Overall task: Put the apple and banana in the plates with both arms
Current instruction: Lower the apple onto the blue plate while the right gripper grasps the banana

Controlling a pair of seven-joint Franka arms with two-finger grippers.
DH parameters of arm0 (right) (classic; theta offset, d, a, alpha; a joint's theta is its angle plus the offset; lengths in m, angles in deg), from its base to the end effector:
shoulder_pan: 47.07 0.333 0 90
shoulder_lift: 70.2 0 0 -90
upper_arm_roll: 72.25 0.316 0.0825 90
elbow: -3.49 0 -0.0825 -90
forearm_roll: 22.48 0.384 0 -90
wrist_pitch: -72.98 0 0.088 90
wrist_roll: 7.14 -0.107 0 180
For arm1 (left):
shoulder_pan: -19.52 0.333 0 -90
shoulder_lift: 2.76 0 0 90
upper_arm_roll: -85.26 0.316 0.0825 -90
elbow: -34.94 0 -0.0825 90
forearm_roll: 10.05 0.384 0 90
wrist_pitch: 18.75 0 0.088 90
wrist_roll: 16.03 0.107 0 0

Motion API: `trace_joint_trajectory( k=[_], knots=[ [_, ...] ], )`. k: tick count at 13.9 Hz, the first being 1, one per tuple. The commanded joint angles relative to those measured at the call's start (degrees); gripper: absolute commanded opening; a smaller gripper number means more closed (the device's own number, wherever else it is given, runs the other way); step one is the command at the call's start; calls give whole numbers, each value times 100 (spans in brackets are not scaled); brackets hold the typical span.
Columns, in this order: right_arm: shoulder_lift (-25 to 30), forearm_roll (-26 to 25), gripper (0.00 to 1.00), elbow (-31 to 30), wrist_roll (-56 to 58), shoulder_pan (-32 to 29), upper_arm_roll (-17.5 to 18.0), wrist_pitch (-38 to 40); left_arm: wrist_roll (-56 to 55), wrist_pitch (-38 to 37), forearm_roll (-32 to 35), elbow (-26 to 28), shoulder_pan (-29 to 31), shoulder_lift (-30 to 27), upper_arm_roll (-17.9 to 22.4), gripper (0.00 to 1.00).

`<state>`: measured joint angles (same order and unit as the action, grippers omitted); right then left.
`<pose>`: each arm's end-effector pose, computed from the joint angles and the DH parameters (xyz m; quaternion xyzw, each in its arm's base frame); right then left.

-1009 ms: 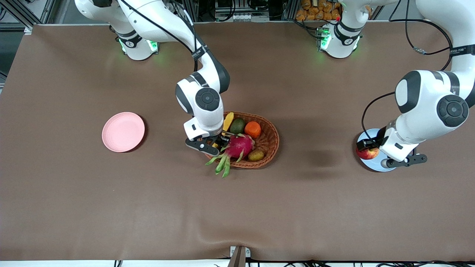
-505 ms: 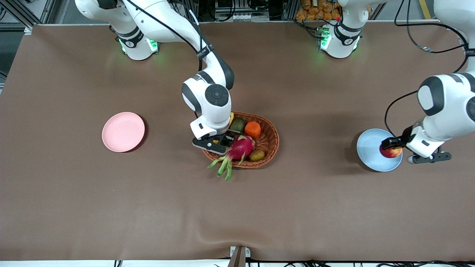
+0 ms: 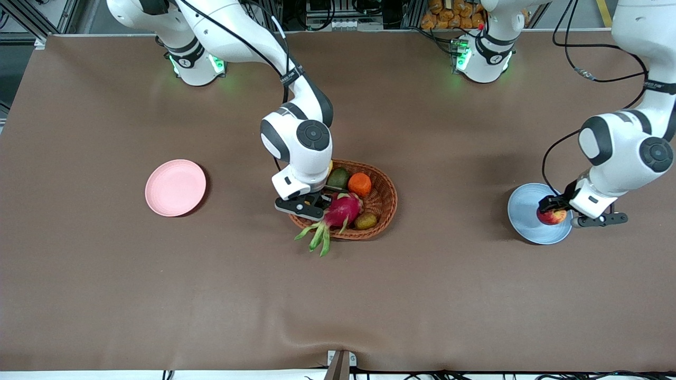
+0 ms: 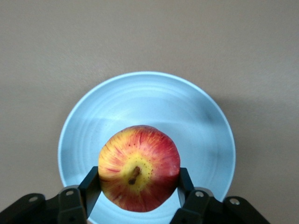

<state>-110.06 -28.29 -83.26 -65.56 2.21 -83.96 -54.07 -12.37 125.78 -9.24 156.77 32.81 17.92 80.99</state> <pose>0.5524 0.4510 0.2621 0.9863 -0.1267 0.0848 0.0636 0.5725 0.0911 0.2418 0.9988 0.0437 0.0191 0.0068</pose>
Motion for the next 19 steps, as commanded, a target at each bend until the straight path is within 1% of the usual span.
trace_joint_trajectory(
  k=[1, 3, 4, 5, 6, 7, 8, 10, 13, 14, 15, 16, 17, 18, 19],
  knots=[
    [-127, -148, 38, 175, -73, 46, -69, 31, 56, 181, 94, 94, 78, 33, -74, 27],
    [-145, -157, 38, 175, -73, 11, -69, -4, 56, 181, 94, 121, 86, 24, -74, 29],
    [-188, -148, 38, 175, -73, 11, -69, -161, 56, 181, 86, 182, 86, 16, -74, 30],
    [-206, -148, 38, 175, -73, 20, -69, -258, 56, 181, 86, 191, 86, 24, -74, 35],
    [-215, -148, 38, 175, -73, 11, -69, -276, 56, 181, 86, 183, 95, 42, -74, 50],
    [-233, -148, 38, 175, -73, 11, -69, -285, 56, 181, 60, 165, 95, 94, -74, 81],
    [-233, -148, 35, 175, -73, 11, -69, -285, 56, 181, 51, 121, 87, 121, -74, 100],
    [-242, -157, 33, 175, -73, 11, -69, -285, 56, 173, 50, 95, 43, 130, -66, 100],
    [-233, -227, 27, 175, -64, 20, -69, -276, 56, 85, 59, -124, 7, 86, -83, 100],
    [-242, -227, 22, 175, -56, 20, -69, -268, 82, 76, 68, -125, 16, 77, -92, 100],
    [-233, -236, 19, 175, -56, 20, -69, -268, 56, 67, 85, -256, 7, 60, -101, 100],
    [-233, -271, 14, 175, -56, 11, -69, -259, 39, 32, 86, -335, 7, 7, -153, 100],
    [-224, -289, 2, 175, -47, 11, -69, -241, 38, -20, 86, -449, 25, -46, -232, 100],
    [-198, -280, 0, 184, -38, 11, -69, -206, 38, -134, 86, -572, 16, -63, -250, 100],
    [-145, -271, 0, 184, -29, 11, -78, -189, 30, -300, 86, -747, 25, -64, -337, 100]
  ],
)
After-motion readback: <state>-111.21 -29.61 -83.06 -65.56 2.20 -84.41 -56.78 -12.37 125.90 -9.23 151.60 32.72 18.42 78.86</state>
